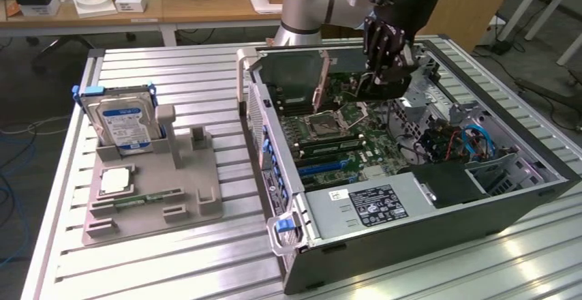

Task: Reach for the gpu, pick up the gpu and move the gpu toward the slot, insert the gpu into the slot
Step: 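Insert the gpu into the slot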

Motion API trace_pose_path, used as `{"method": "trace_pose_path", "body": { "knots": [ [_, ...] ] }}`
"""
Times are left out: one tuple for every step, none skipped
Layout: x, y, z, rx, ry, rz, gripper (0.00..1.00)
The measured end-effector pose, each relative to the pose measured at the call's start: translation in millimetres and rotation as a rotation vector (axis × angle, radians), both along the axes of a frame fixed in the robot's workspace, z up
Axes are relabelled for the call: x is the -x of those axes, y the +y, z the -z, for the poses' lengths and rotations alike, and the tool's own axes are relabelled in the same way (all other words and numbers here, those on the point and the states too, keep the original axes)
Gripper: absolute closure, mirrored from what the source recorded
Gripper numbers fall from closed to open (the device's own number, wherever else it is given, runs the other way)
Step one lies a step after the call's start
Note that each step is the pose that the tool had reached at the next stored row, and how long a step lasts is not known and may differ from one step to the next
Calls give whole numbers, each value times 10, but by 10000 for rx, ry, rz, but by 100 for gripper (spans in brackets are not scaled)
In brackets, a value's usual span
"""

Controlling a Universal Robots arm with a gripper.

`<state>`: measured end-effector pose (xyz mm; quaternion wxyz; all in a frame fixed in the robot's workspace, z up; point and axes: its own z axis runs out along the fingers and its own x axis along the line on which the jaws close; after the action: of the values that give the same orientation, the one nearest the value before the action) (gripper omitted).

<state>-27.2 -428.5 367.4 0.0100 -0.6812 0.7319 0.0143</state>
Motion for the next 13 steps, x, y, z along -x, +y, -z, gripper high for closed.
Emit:
{"method": "trace_pose_path", "body": {
  "knots": [
    [0,0,5,0,0,-26,73],
    [1,0,9,0,1,-99,73],
    [1,0,17,-1,1,-216,73],
    [1,-1,25,1,1,-332,73],
    [2,-1,31,0,1,-460,73],
    [3,-1,36,1,1,-596,73],
    [10,-1,43,0,0,-701,73],
    [26,-1,49,-1,0,-730,73],
    [48,-1,55,-1,0,-731,73],
    [68,-1,59,0,1,-731,73],
    [88,-1,62,2,1,-731,73],
    [111,-1,65,1,1,-732,73],
    [127,-1,66,2,1,-732,73]
  ]
}}
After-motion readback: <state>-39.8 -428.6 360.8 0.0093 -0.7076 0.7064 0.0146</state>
